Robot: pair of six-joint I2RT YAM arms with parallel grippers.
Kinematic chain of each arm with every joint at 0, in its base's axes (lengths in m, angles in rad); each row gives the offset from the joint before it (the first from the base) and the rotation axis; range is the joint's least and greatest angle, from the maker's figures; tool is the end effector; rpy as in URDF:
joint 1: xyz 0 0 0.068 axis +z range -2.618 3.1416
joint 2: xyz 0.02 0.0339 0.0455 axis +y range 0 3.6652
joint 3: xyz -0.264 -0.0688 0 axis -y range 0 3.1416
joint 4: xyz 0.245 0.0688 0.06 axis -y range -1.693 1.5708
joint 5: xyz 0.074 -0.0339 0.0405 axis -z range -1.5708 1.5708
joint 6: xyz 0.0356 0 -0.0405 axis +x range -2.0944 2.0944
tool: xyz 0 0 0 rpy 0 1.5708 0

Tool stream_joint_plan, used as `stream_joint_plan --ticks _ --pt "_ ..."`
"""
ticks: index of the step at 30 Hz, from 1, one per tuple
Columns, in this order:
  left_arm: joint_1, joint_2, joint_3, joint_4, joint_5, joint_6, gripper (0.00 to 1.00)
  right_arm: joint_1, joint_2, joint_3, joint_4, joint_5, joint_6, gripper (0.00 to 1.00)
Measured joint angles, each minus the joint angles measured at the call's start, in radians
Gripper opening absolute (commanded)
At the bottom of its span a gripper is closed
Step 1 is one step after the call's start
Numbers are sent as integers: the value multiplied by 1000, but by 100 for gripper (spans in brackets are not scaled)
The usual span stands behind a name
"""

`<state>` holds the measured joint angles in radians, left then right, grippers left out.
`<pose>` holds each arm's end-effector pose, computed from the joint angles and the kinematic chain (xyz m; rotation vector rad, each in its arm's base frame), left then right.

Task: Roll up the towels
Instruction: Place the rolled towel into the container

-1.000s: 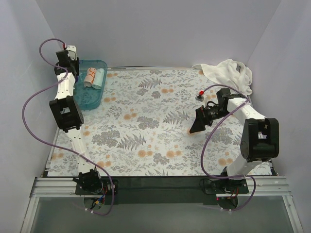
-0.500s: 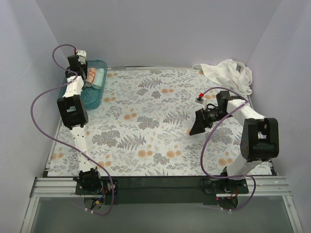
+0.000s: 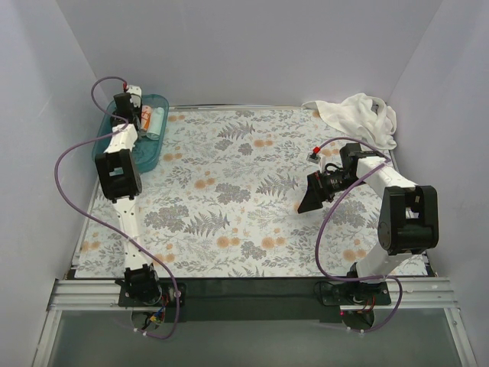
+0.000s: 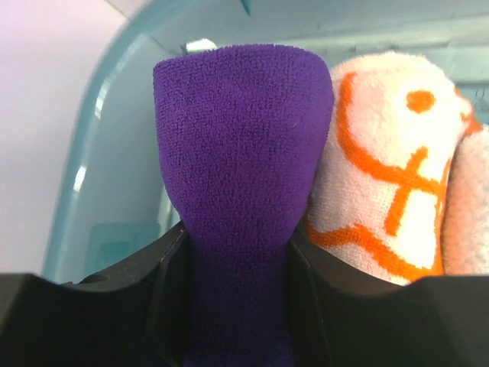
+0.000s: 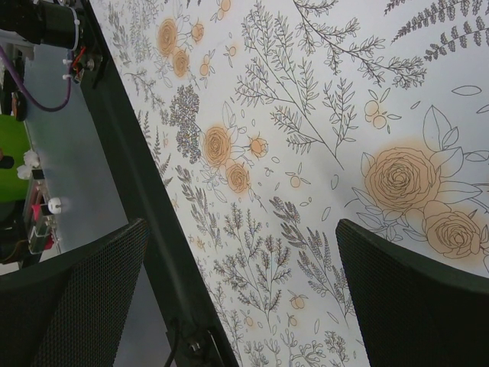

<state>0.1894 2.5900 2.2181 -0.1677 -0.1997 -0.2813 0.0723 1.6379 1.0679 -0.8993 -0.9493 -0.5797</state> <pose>0.5765 0.1177 0.1628 -0.6053 2.0133 0.1554 0.2831 0.0495 0.2010 -0.8764 2.3854 1.2312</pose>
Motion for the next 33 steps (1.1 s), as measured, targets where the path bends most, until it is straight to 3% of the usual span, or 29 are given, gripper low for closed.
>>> stream_joint_plan --ticks 1,3,8,14,15,18,28,33 --pt "2 0 -6 -2 5 -4 6 0 0 0 0 0 0 98" --pt "5 0 -18 -5 16 -14 10 0 0 0 0 0 0 98" --pt "23 0 -19 -19 51 -42 43 0 0 -4 0 0 0 98" --pt "43 -3 -20 -42 107 -58 55 0 0 -4 1 0 0 98" --pt "47 -4 -20 -47 118 -58 62 0 0 -4 1 0 0 98" --pt "54 -11 -19 -65 142 -58 70 0 0 -4 1 -2 0 98" --pt "55 -69 8 -90 200 -40 74 0 0 -4 1 -19 0 98" --pt "54 -141 7 -98 212 -36 63 0 -1 -4 1 -27 0 98"
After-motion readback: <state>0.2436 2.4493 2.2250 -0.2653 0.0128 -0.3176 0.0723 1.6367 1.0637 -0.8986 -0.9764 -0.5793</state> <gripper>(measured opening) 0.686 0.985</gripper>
